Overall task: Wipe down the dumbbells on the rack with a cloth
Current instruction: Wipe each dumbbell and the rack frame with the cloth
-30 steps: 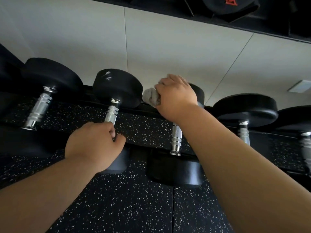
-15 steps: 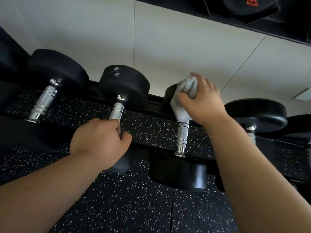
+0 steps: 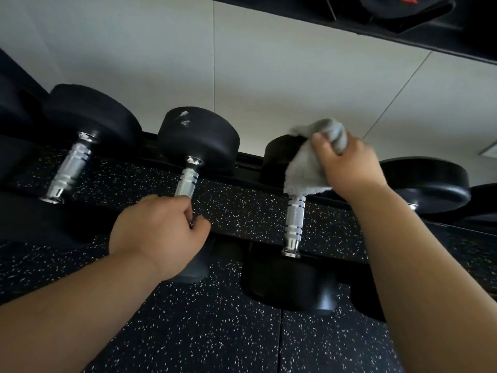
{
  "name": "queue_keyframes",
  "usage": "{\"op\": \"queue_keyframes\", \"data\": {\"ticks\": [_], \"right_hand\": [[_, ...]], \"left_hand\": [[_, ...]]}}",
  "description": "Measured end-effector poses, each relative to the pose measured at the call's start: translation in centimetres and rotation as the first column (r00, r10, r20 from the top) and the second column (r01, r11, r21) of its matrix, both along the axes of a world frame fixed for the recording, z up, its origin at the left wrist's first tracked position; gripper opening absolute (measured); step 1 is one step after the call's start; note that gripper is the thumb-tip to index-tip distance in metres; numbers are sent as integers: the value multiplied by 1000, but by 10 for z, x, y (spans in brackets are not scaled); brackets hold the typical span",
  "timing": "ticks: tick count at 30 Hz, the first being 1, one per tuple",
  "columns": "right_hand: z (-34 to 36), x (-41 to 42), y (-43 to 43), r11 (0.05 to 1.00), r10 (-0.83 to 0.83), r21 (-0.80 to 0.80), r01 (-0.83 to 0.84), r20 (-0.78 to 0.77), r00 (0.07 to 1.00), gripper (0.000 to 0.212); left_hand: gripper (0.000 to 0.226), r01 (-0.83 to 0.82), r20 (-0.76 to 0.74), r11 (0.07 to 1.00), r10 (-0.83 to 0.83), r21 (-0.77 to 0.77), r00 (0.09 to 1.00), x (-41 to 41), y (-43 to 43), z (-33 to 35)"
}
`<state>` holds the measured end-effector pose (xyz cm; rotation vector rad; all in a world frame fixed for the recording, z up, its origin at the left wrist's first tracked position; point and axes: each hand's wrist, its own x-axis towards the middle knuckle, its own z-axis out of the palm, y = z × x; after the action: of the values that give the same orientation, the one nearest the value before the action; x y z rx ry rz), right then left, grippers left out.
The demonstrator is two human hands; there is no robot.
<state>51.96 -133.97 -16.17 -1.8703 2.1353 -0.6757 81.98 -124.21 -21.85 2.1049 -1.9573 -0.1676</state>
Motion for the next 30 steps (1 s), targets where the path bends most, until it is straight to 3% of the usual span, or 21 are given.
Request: {"op": "queue_keyframes", "data": {"ticks": [1, 3, 8, 10, 13, 15, 17, 18, 19, 21, 24, 26, 27, 28, 30], "right_hand": [[-1, -6, 0, 995, -92, 53, 87, 102, 991, 43], [0, -6, -1, 986, -156, 83, 145, 146, 977, 45], [-6, 20, 0, 985, 79, -155, -71, 43, 996, 34], [-10, 14, 3, 992, 6, -121, 25, 244, 970, 32], [-22, -2, 0, 946, -316, 140, 291, 588, 745, 55], [-32, -7, -1, 871, -485, 348, 346, 721, 496, 70], [-38, -11, -3, 853, -509, 423, 306, 805, 304, 60], [-38, -13, -6, 855, -503, 423, 300, 816, 285, 50], [-33, -10, -6, 869, -485, 396, 298, 802, 348, 41], [-22, 0, -6, 925, -377, 243, 293, 689, 619, 39], [-12, 21, 2, 993, -81, -55, 107, 353, 932, 53], [-19, 26, 7, 992, 62, -114, -59, 21, 998, 57], [-23, 24, 7, 988, 92, -119, -99, -58, 994, 59], [-29, 18, 5, 986, 100, -132, -106, -48, 994, 59], [-32, 7, 7, 989, 41, -148, -12, 197, 980, 52]], "left_hand": [[30, -4, -2, 1000, 5, 5, 1000, 0, 0, 1], [32, -1, 6, 1000, 1, 7, 1000, -1, 0, 2], [29, 12, 17, 1000, -12, 7, 1000, -1, 0, 2], [27, 2, 14, 1000, -2, 8, 1000, -1, -1, 3], [27, -21, 12, 1000, 21, 13, 1000, -2, -1, 3], [27, -25, 17, 1000, 25, 18, 1000, -2, -1, 3], [26, -21, 19, 1000, 21, 15, 1000, -3, -1, 3], [25, -20, 18, 1000, 20, 10, 1000, -3, -1, 3], [25, -20, 15, 1000, 20, 8, 1000, -2, -1, 3], [25, -25, 7, 1000, 25, 15, 1000, -2, -1, 2], [25, -33, 13, 999, 32, 15, 999, -2, -1, 1], [24, -36, 16, 999, 36, 15, 999, -2, -1, 2], [24, -35, 13, 999, 35, 18, 999, -2, -1, 2], [25, -34, 8, 999, 34, 24, 999, -2, -1, 3], [26, -36, -1, 999, 36, 30, 999, -3, 0, 5]]}}
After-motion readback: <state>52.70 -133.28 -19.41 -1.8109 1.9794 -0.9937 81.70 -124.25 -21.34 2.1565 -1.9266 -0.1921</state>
